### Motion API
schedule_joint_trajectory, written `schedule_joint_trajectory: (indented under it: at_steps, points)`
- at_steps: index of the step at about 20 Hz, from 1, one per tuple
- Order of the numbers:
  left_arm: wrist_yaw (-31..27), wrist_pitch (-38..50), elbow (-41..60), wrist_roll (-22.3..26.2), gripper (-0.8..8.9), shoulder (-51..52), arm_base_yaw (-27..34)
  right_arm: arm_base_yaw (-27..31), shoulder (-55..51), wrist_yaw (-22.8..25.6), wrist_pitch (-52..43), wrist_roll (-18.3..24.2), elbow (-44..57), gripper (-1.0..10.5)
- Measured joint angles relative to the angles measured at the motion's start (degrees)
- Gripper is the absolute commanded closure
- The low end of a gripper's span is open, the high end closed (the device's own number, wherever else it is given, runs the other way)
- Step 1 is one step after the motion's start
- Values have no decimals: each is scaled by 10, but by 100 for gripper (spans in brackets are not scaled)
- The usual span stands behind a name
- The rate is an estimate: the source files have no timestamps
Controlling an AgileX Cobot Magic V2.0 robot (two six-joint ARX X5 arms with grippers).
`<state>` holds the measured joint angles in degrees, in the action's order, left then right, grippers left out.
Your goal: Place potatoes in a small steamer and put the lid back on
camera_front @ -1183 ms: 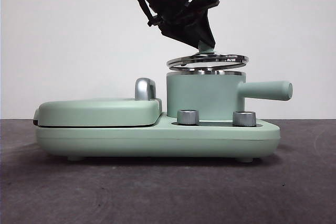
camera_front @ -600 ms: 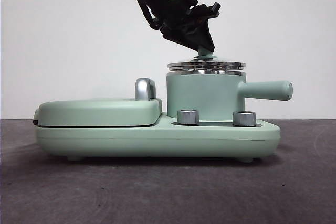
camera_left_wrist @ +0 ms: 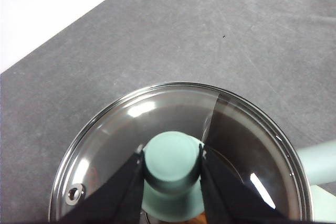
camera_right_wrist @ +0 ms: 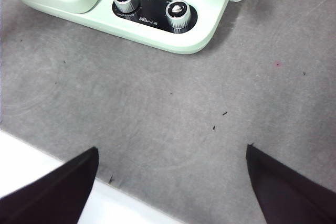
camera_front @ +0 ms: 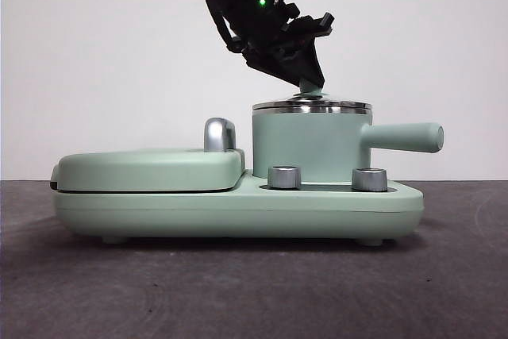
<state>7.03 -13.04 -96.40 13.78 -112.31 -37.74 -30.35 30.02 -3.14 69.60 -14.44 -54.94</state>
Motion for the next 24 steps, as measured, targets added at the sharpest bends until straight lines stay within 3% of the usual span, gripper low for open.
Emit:
schedule_joint_trajectory:
  at_steps: [7,8,12,15,20,24]
  points:
    - [0,-1,-1,0,776,0,0,0,0,1,-4,0,0,501]
    - [0,-1,-1,0,745,0,0,0,0,1,-9,0,0,501]
    - [-1,-5,-1,-5,437,-2,0,0,0,1,-18,-5,0,501]
    - [-1,-20,-7,-36,405,0,0,0,0,1,-26,-7,0,501]
    - [-1,-161,-14,-61,407,103,0,0,0,1,-31,-9,0,501]
    - [26,-354,-24,-112,409,202,0,0,0,0,-54,-9,0,501]
